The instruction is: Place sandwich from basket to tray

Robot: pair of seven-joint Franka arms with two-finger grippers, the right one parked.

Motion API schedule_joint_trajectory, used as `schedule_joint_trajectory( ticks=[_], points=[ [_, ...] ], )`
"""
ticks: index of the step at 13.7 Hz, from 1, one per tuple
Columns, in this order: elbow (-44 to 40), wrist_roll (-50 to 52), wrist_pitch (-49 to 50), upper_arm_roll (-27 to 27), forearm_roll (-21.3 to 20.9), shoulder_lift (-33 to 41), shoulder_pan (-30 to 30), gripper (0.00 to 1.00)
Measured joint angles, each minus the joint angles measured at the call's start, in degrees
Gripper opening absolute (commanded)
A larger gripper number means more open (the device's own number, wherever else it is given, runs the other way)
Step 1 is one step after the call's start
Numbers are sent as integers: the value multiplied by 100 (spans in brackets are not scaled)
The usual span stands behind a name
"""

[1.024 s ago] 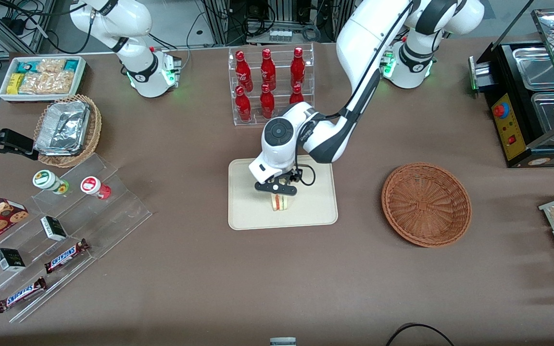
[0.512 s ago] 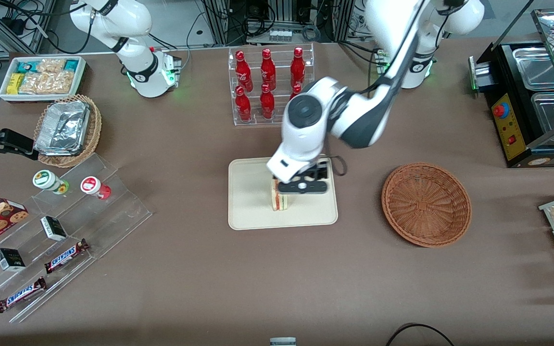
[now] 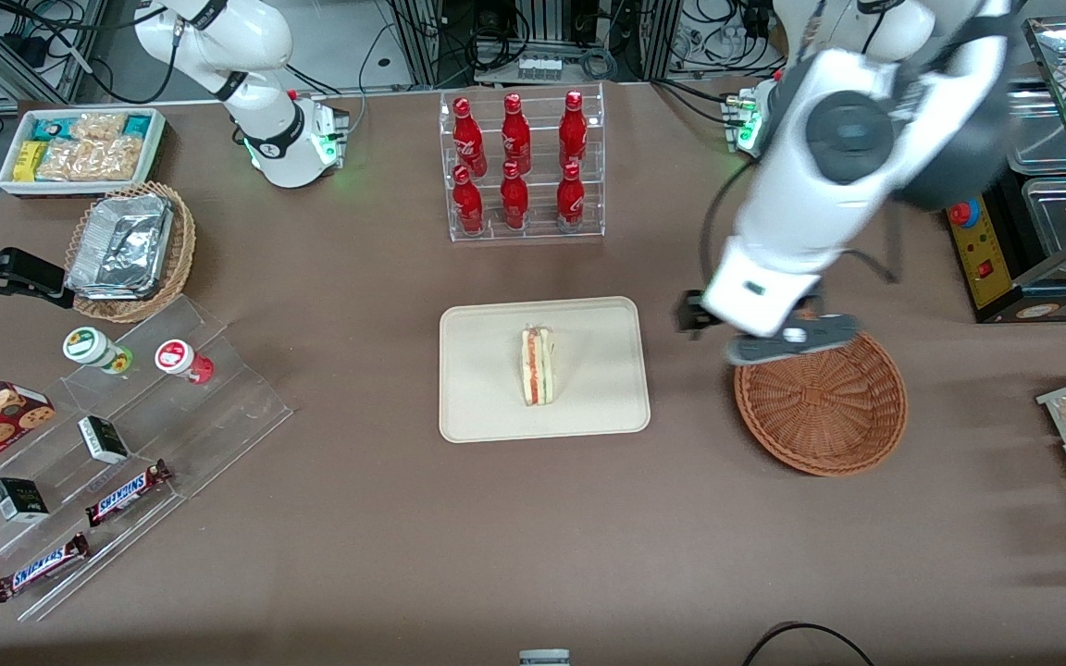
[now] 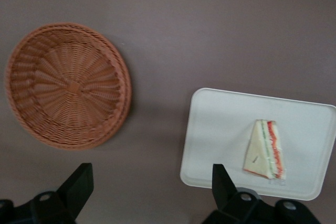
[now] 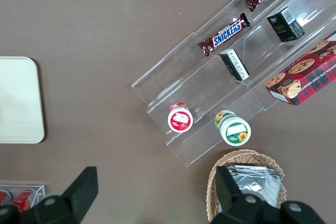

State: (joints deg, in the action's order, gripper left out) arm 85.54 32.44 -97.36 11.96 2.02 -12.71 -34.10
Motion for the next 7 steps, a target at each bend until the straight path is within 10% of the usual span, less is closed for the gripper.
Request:
schedule_joint_trajectory(
  ticks=[7],
  points=[
    [232,-1750,248,17,0,316,1336,100]
  ],
)
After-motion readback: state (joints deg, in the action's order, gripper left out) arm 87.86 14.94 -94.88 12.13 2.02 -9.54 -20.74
